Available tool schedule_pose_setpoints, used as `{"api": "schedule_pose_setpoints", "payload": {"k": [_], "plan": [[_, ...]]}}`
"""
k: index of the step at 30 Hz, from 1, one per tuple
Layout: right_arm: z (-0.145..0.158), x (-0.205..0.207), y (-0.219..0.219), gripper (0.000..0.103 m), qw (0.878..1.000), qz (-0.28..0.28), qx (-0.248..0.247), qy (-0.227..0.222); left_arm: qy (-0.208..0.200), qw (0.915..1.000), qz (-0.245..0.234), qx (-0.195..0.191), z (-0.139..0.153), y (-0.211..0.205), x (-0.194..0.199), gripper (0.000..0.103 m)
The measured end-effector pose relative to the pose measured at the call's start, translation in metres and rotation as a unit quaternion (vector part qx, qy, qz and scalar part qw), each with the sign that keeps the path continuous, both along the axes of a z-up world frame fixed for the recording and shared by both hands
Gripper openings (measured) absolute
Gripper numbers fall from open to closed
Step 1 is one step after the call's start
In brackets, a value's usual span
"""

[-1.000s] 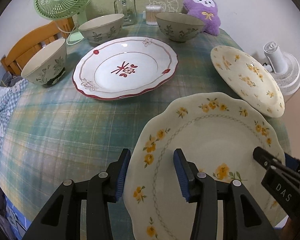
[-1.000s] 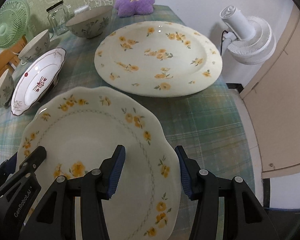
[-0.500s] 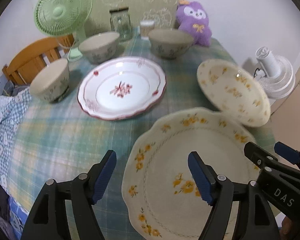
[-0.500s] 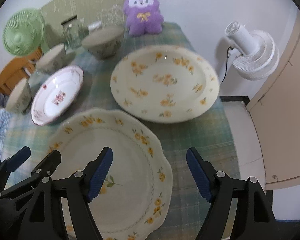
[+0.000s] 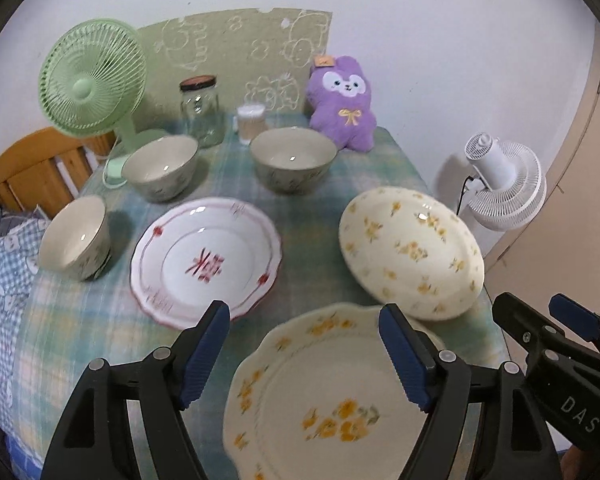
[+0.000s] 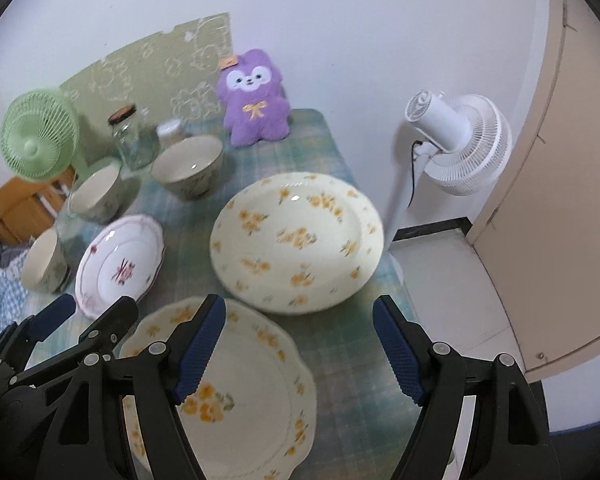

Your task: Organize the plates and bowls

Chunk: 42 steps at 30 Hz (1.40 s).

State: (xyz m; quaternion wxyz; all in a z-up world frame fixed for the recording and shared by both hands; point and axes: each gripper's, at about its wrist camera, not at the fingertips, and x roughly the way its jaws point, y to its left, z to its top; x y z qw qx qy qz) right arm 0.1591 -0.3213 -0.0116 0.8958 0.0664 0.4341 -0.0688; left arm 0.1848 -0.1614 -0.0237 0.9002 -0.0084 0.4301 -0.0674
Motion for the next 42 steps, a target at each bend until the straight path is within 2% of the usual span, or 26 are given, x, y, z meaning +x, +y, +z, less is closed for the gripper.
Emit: {"api": "schedule_pose_setpoints", "payload": {"k": [9, 11, 15, 20, 22, 27, 29, 31, 33, 36, 42], "plan": [[-0.008, 0.047, -0.039, 0.079, 1.000, 0.010, -0.005, -0.004, -0.006, 0.9996, 0.026, 0.012, 0.001, -0.038, 0.041, 0.079], [-0.013, 0.063, -0.048, 0.079, 1.000, 0.019, -0.017, -0.005, -0.001, 0.9993, 0.034, 0.019, -0.005, -0.047, 0.054, 0.078], [-0.030, 0.093, -0.068, 0.079, 0.999, 0.030, 0.001, 0.016, 0.020, 0.9985, 0.042, 0.028, -0.022, -0.065, 0.080, 0.077], [-0.051, 0.126, -0.081, 0.077, 0.998, 0.046, -0.006, 0.035, 0.042, 0.9967, 0.058, 0.038, -0.043, -0.078, 0.102, 0.076], [-0.059, 0.136, -0.084, 0.074, 0.998, 0.053, -0.006, 0.042, 0.055, 0.9956, 0.064, 0.040, -0.054, -0.081, 0.111, 0.074], [-0.079, 0.159, -0.089, 0.072, 0.996, 0.067, -0.006, 0.057, 0.076, 0.9932, 0.072, 0.050, -0.073, -0.087, 0.127, 0.068], [-0.087, 0.168, -0.091, 0.068, 0.996, 0.068, -0.006, 0.065, 0.084, 0.9923, 0.074, 0.053, -0.079, -0.088, 0.133, 0.066], [-0.093, 0.174, -0.092, 0.067, 0.995, 0.069, -0.005, 0.071, 0.091, 0.9915, 0.074, 0.055, -0.084, -0.089, 0.138, 0.059], [-0.099, 0.179, -0.094, 0.067, 0.995, 0.068, -0.002, 0.078, 0.105, 0.9903, 0.078, 0.047, -0.087, -0.088, 0.142, 0.046], [-0.107, 0.185, -0.094, 0.065, 0.994, 0.063, 0.000, 0.090, 0.121, 0.9885, 0.081, 0.039, -0.092, -0.088, 0.148, 0.044], [-0.117, 0.192, -0.097, 0.057, 0.993, 0.059, -0.006, 0.106, 0.116, 0.9894, 0.075, 0.046, -0.096, -0.094, 0.149, 0.046]]}}
